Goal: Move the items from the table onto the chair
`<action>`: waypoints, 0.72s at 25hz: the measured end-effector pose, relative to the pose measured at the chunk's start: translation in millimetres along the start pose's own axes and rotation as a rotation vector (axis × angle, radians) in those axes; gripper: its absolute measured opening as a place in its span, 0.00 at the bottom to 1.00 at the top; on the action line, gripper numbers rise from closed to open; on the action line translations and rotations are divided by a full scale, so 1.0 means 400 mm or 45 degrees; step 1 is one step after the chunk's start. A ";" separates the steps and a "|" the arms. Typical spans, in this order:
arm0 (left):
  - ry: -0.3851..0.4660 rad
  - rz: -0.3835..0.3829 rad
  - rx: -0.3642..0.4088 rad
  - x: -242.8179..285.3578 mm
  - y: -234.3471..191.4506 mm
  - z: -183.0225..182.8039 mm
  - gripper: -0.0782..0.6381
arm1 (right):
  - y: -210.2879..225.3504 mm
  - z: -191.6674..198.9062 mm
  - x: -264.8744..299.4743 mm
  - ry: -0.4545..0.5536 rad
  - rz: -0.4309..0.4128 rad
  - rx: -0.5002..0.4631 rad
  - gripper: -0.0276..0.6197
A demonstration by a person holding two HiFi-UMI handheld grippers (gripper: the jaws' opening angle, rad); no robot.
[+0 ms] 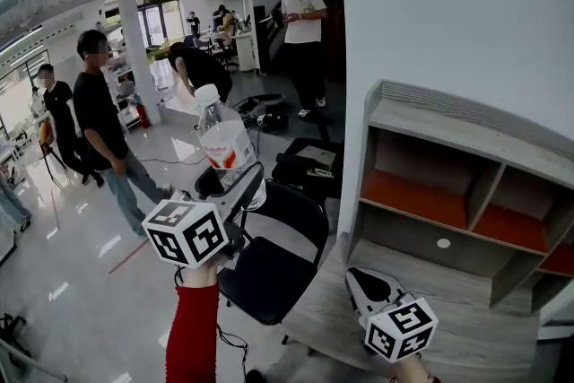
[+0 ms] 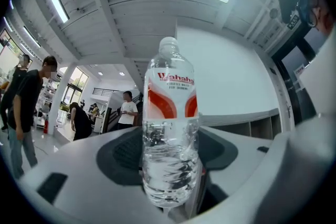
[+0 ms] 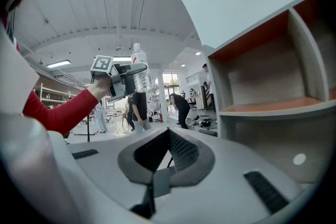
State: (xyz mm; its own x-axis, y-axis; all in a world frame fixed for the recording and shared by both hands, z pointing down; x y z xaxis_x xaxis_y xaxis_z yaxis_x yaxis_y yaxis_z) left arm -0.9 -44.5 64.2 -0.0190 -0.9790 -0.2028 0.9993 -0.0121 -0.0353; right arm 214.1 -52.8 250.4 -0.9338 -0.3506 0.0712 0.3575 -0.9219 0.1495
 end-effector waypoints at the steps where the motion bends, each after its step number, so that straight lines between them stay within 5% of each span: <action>1: -0.013 0.012 -0.002 -0.014 -0.022 0.013 0.54 | -0.024 0.000 0.024 0.004 -0.001 -0.005 0.06; 9: -0.084 0.156 -0.058 -0.064 -0.258 0.153 0.54 | -0.172 0.060 0.306 0.043 0.073 -0.014 0.06; 18: -0.237 0.207 -0.133 -0.098 -0.386 0.296 0.54 | -0.254 0.071 0.428 -0.003 0.181 0.032 0.06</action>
State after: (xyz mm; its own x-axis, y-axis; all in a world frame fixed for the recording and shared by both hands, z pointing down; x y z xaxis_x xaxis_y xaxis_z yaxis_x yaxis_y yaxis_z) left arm -150.8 -28.3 193.6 0.1574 -0.9870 -0.0311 0.9798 0.1600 -0.1198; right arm 18.3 -14.5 275.5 -0.8737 -0.4770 0.0956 0.4865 -0.8585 0.1623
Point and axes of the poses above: the fingertips, and each gripper's own axes: x forward along the fingers, y to its right, z out of its underside, the point moved 1 cm from there along -x, backward along the fingers, and after that the axes turned 2 degrees about y, right-handed, at the moved point
